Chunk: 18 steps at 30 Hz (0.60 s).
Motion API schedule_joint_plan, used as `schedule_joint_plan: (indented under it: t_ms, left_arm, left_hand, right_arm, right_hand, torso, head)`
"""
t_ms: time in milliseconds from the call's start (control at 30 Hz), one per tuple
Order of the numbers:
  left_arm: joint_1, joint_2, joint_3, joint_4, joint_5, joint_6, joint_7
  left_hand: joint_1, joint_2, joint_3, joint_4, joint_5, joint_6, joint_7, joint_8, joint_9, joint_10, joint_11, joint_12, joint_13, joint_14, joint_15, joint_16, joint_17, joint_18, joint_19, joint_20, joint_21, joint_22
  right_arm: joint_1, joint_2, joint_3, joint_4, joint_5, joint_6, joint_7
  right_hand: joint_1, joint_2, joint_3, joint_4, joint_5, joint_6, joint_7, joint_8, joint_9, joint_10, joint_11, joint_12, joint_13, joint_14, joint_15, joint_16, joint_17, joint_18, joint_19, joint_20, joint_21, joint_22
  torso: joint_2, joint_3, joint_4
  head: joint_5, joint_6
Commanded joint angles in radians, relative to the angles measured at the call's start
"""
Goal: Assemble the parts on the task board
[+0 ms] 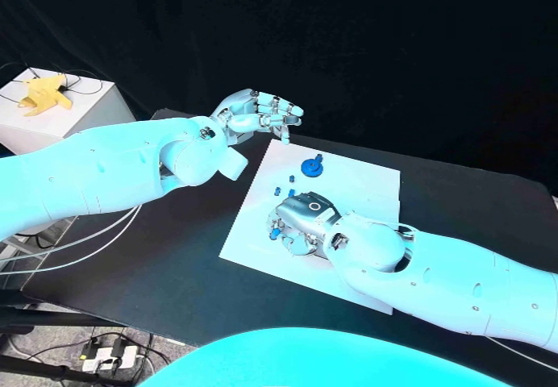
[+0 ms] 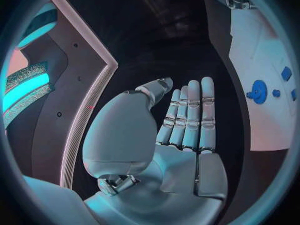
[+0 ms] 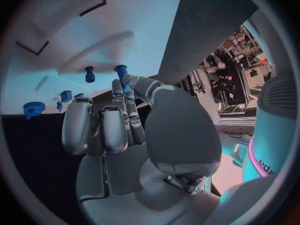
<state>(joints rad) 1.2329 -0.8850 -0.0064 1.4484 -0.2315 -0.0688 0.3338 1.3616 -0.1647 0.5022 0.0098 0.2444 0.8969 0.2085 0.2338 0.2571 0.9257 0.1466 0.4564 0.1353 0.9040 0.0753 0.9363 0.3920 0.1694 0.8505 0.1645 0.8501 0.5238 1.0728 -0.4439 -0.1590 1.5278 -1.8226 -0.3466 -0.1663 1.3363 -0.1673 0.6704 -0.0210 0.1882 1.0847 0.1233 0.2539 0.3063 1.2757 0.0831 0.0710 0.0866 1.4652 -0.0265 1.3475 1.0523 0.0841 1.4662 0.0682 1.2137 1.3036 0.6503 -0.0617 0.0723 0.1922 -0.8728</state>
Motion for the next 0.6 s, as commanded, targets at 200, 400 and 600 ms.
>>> schedule_joint_plan:
  t_ms: [200, 400, 600]
  left_arm:
    - [0.001, 0.002, 0.001, 0.001, 0.000, 0.016, 0.002]
    - [0.001, 0.002, 0.001, 0.001, 0.000, 0.016, 0.001]
    - [0.001, 0.000, 0.001, 0.001, 0.000, 0.015, 0.000]
  left_hand:
    - [-0.006, 0.006, -0.003, 0.000, 0.002, -0.004, 0.000, 0.001, -0.002, -0.005, -0.001, 0.003, -0.001, 0.000, 0.004, -0.004, -0.001, 0.014, 0.001, 0.007, -0.007, -0.001]
    - [-0.006, 0.006, -0.003, 0.000, 0.002, -0.004, 0.000, 0.001, -0.002, -0.005, -0.001, 0.003, -0.001, 0.000, 0.004, -0.004, -0.001, 0.014, 0.001, 0.007, -0.007, -0.001]
    - [-0.006, 0.006, -0.003, 0.000, 0.002, -0.004, 0.000, 0.001, -0.002, -0.005, -0.001, 0.003, -0.001, 0.000, 0.004, -0.004, -0.001, 0.014, 0.001, 0.007, -0.007, -0.001]
  right_arm:
    - [-0.004, 0.008, -0.002, -0.006, -0.011, 0.026, -0.002]
    - [-0.003, 0.017, -0.005, -0.025, 0.008, 0.029, 0.017]
    - [-0.003, 0.019, -0.008, -0.036, 0.021, 0.019, 0.037]
  right_hand:
    - [-0.004, 0.010, 0.006, -0.001, 0.002, 0.004, 0.001, 0.015, 0.080, 0.037, -0.031, 0.000, 0.001, 0.012, -0.005, -0.002, -0.004, -0.011, 0.023, -0.005, 0.000, -0.002]
    - [-0.049, -0.023, -0.006, 0.004, 0.000, -0.069, 0.030, -0.019, 0.078, -0.066, 0.000, -0.012, -0.020, -0.006, 0.021, -0.033, -0.062, 0.002, -0.008, 0.011, -0.084, -0.058]
    - [-0.066, -0.075, -0.089, 0.006, -0.015, -0.165, 0.048, -0.085, 0.054, -0.265, 0.030, -0.007, -0.023, -0.060, 0.046, -0.118, -0.207, 0.055, -0.105, 0.041, -0.375, -0.262]
  torso:
    - [-0.001, -0.0003, -0.0003]
    - [0.000, 0.0004, -0.0011]
    - [0.000, 0.0008, -0.0014]
  head:
    - [0.000, 0.000]
    - [0.000, 0.000]
    - [-0.002, 0.000]
